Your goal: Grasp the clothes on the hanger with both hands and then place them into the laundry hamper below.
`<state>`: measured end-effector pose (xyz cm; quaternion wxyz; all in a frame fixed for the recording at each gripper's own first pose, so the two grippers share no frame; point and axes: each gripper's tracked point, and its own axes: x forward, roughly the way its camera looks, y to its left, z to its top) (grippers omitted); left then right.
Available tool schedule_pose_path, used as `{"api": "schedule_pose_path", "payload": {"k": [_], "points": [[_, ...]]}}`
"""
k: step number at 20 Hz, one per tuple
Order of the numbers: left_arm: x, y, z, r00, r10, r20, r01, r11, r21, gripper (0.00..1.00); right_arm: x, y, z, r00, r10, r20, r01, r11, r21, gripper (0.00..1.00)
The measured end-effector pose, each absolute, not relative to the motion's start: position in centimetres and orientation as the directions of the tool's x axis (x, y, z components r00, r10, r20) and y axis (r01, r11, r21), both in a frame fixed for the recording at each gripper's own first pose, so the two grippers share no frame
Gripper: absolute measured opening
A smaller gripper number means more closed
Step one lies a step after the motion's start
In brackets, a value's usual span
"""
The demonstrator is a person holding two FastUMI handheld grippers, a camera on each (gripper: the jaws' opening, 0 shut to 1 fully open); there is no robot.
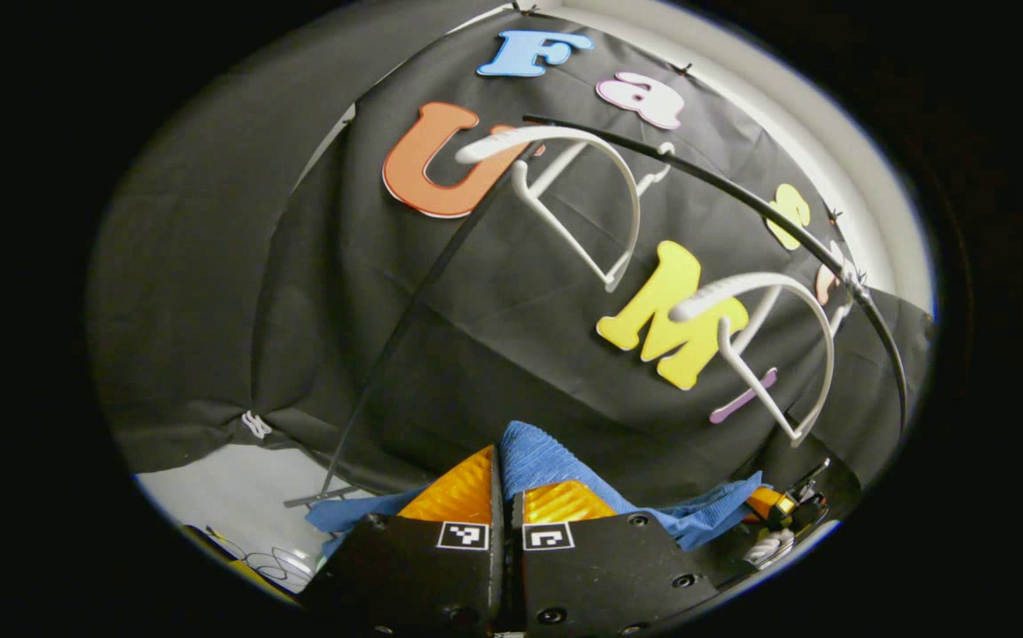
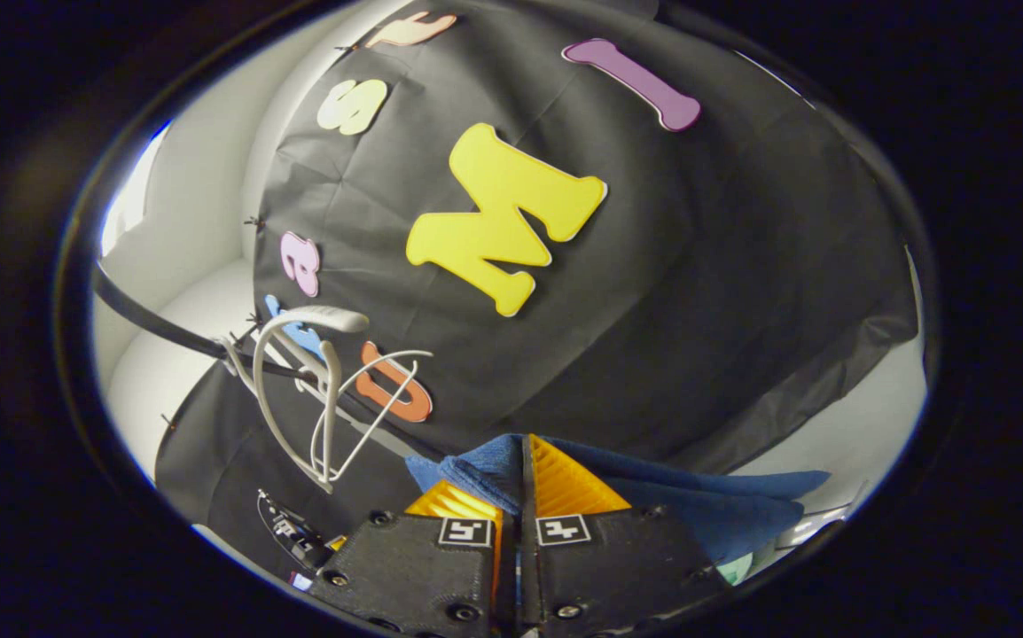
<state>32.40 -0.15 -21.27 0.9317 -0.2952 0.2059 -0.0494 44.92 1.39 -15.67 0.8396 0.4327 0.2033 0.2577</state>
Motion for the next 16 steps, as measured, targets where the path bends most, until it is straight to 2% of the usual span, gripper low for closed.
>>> {"api": "schedule_pose_path", "payload": {"k": [4, 7, 12, 16], "points": [[30.4, -2.8, -19.7, 0.904, -0.261, -0.339, 0.028, 0.826, -0.562, 0.0, 41.7, 4.2, -14.0, 0.761, 0.64, -0.105, -0.283, 0.474, 0.834, 0.05], [28.7, -4.8, -19.0, 0.882, -0.293, -0.368, 0.058, 0.844, -0.533, 0.0, 38.8, 7.4, -11.7, 0.73, 0.679, -0.084, -0.335, 0.462, 0.821, 0.05], [25.7, -9.0, -16.1, 0.859, -0.373, -0.351, 0.169, 0.854, -0.493, 0.0, 34.0, 12.7, -8.3, 0.67, 0.741, -0.033, -0.432, 0.426, 0.795, 0.05], [23.8, -11.5, -15.9, 0.832, -0.397, -0.387, 0.235, 0.885, -0.402, 0.0, 31.5, 15.7, -8.9, 0.645, 0.761, -0.065, -0.476, 0.467, 0.745, 0.05]]}}
